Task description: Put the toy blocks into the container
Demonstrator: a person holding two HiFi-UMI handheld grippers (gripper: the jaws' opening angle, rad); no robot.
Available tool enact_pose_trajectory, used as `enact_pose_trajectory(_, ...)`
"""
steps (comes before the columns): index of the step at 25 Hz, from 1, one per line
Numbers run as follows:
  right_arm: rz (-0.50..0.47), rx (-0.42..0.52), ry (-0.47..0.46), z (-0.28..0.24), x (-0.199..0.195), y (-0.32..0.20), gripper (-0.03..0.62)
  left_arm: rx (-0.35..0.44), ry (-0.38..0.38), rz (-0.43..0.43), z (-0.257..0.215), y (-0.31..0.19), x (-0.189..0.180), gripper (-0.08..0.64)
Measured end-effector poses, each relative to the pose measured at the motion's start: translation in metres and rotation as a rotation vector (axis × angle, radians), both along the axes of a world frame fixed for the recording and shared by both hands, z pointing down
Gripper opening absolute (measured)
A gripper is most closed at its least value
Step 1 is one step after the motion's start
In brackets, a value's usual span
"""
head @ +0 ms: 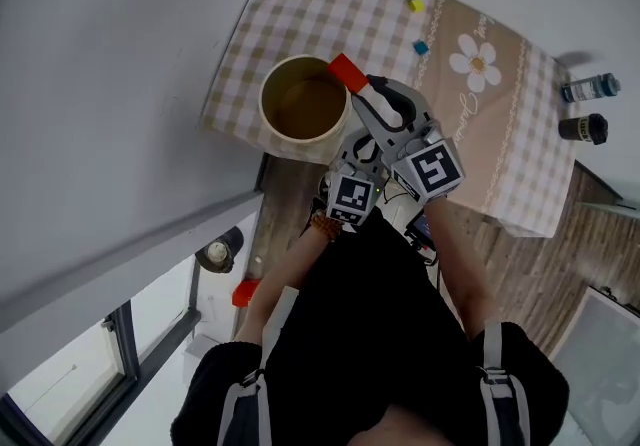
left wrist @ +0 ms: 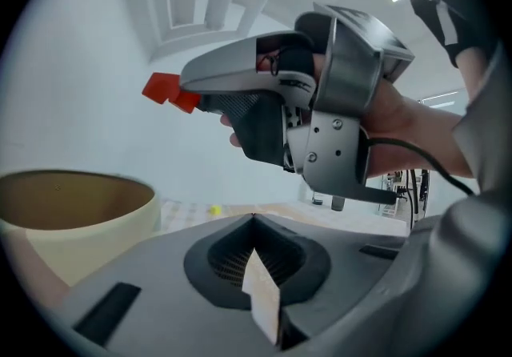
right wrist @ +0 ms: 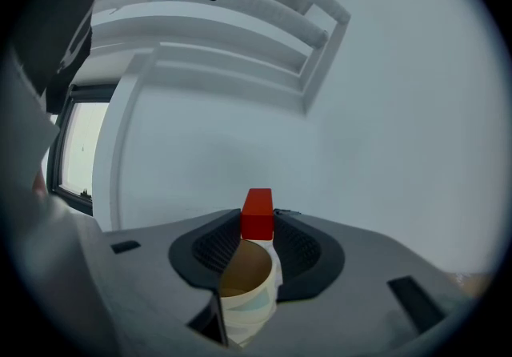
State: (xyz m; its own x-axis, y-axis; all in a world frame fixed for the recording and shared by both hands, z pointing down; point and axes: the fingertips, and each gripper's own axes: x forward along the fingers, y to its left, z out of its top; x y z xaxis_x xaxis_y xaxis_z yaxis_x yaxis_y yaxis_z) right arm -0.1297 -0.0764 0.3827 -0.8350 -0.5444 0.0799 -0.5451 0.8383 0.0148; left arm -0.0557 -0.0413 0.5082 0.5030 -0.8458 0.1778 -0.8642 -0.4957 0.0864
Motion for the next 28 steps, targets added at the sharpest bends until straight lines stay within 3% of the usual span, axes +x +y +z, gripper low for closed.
enact_pose_trajectory(5, -0.04, 0.02, 0.033, -0.003, -0.02, 0.017, 0.132, 0.001, 0.032, 0.065, -0.002, -0.003, 0.001, 0.001)
enact_pose_trajectory(14, -0.024, 0.072, 0.101, 0.0, -0.043, 0.025, 0.132, 0.013, 0.058, 0.156, -0.008, 0.0, -0.004, 0.0)
enact_pose_trajectory(19, -0.011, 0.065, 0.117, 0.003, -0.048, 0.025, 0.132, 0.013, 0.068, 0.184, -0.008, 0.004, -0.008, 0.0)
enact_pose_trajectory(22, -0.051, 0.115, 0.139, 0.006, -0.056, 0.031, 0.138, 0.016, 0.072, 0.191, -0.007, 0.006, -0.011, 0.0)
enact_pose_trajectory(24, -0.053, 0.123, 0.115, 0.005, -0.059, 0.034, 0.193, 0.016, 0.074, 0.194, -0.006, 0.008, -0.015, 0.0)
enact_pose_trajectory(28, -0.045, 0.098, 0.095, 0.005, -0.056, 0.033, 0.194, 0.015, 0.083, 0.192, -0.005, 0.009, -0.022, 0.0)
